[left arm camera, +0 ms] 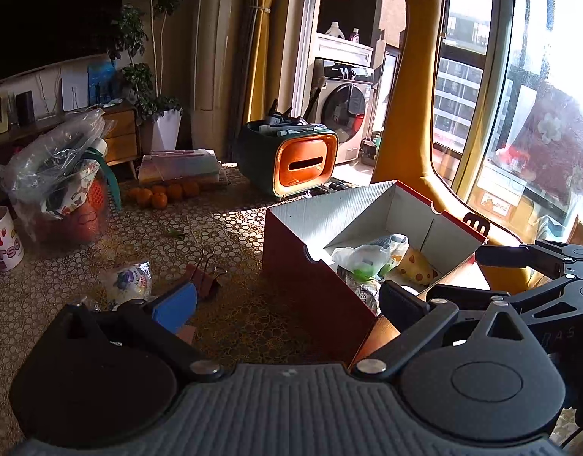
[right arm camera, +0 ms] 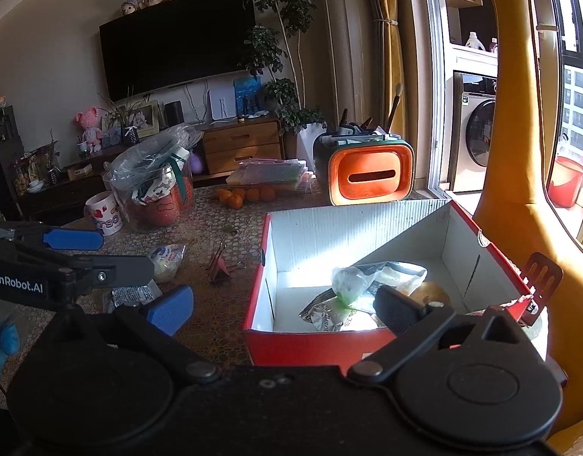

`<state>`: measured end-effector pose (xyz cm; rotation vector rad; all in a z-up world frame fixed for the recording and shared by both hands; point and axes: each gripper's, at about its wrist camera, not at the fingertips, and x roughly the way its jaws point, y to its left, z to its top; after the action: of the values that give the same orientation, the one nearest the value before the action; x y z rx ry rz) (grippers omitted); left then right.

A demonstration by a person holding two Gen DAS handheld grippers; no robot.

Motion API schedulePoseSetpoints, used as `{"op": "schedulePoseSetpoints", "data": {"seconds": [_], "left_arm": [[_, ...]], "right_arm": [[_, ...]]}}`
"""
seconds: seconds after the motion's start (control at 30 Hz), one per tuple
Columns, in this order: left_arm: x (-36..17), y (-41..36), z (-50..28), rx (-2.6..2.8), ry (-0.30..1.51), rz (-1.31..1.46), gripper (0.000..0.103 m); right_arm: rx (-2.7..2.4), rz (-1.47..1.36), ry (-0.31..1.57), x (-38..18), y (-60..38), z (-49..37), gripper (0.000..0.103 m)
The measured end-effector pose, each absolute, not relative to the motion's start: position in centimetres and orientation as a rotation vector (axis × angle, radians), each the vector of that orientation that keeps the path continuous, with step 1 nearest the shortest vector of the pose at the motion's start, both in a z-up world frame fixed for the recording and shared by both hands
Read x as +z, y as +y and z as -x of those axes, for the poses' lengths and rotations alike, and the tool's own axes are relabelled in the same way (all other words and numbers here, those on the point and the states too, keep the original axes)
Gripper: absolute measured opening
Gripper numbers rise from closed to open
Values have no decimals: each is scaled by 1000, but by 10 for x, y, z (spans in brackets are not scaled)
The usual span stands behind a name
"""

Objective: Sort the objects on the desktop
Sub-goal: 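Move both tools back over the table toward the pink sponge and blister pack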

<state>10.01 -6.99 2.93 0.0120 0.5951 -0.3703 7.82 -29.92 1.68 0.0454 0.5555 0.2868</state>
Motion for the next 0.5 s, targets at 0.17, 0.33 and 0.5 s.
{"op": "schedulePoseSetpoints", "data": {"seconds": [0.17,0.33,0.5], "left_arm": [[25,-38,-87,-333,586,-8,103],[21,-8,-76,-291,574,4,103],[15,16,-69,-265,566,3,103]], "right_arm": [[312,-29,564,12,-277,-71,102],[342,-3,577,6,-251,-67,102],[372,11,577,1,-226,-64,102]]}}
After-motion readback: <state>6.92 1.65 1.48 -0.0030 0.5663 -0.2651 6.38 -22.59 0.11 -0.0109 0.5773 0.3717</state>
